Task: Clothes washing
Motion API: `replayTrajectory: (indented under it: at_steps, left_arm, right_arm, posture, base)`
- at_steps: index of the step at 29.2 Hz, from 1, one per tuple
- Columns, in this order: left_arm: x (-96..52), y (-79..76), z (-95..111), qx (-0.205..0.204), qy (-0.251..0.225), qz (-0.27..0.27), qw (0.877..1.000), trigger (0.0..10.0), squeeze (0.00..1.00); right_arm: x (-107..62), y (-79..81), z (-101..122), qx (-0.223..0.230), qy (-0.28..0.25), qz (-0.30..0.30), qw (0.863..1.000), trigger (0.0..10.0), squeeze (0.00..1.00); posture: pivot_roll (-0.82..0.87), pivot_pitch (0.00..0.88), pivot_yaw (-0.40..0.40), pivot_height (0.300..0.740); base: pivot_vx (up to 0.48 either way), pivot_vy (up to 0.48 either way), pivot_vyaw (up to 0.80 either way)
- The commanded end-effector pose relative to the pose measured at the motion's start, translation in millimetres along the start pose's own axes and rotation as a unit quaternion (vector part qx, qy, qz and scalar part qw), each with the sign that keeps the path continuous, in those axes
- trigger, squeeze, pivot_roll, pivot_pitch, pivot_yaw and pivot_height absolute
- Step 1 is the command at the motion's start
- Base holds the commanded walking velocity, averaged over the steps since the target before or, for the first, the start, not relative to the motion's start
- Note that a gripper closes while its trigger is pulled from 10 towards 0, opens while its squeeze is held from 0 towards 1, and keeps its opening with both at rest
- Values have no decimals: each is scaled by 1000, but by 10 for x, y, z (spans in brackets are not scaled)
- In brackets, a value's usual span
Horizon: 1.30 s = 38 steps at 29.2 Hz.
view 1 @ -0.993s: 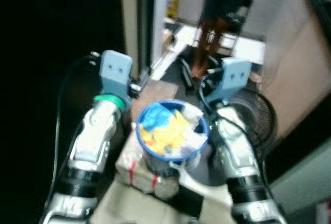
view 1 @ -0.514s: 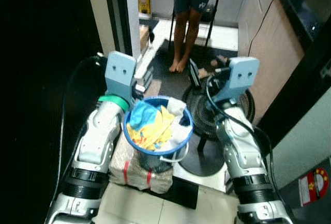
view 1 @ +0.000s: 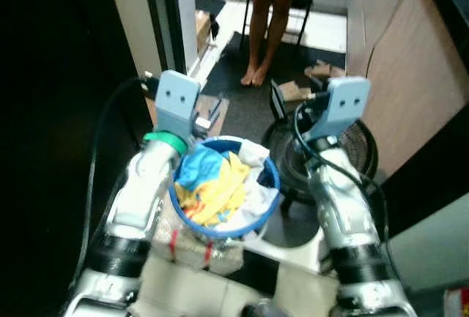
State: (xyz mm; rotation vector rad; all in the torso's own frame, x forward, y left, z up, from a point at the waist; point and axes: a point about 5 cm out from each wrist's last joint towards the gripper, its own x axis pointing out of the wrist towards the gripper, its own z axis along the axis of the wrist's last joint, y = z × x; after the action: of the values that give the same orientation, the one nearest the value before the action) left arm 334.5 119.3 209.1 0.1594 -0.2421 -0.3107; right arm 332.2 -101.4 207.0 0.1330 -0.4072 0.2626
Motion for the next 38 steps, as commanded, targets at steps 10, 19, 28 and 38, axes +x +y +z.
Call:
replayTrajectory:
  at_steps: [10, 19, 28, 38]
  left_arm:
    - [-12, -16, -98, 9, 20, 4, 1000, 10000, 0]
    - [-6, -9, -106, 16, 22, 7, 1000, 10000, 0]
    - [-3, -12, -103, 4, 25, 8, 1000, 10000, 0]
    - [6, -9, -77, 19, 15, 5, 1000, 10000, 0]
  right_arm:
    - [-27, 3, -38, 0, 8, 0, 1000, 10000, 0]
    - [-23, 2, -36, 0, 7, -1, 1000, 10000, 0]
    - [-21, 5, -35, 0, 7, -1, 1000, 10000, 0]
    - [-22, 8, -32, 0, 6, -1, 1000, 10000, 0]
  posture:
    - [-54, 0, 27, 740]
    - [-55, 0, 28, 740]
    - [-54, 0, 29, 740]
    - [-55, 0, 31, 740]
  base:
    - [165, 0, 0]
    - [443, 0, 0]
    - [38, 0, 0]
    - [167, 0, 0]
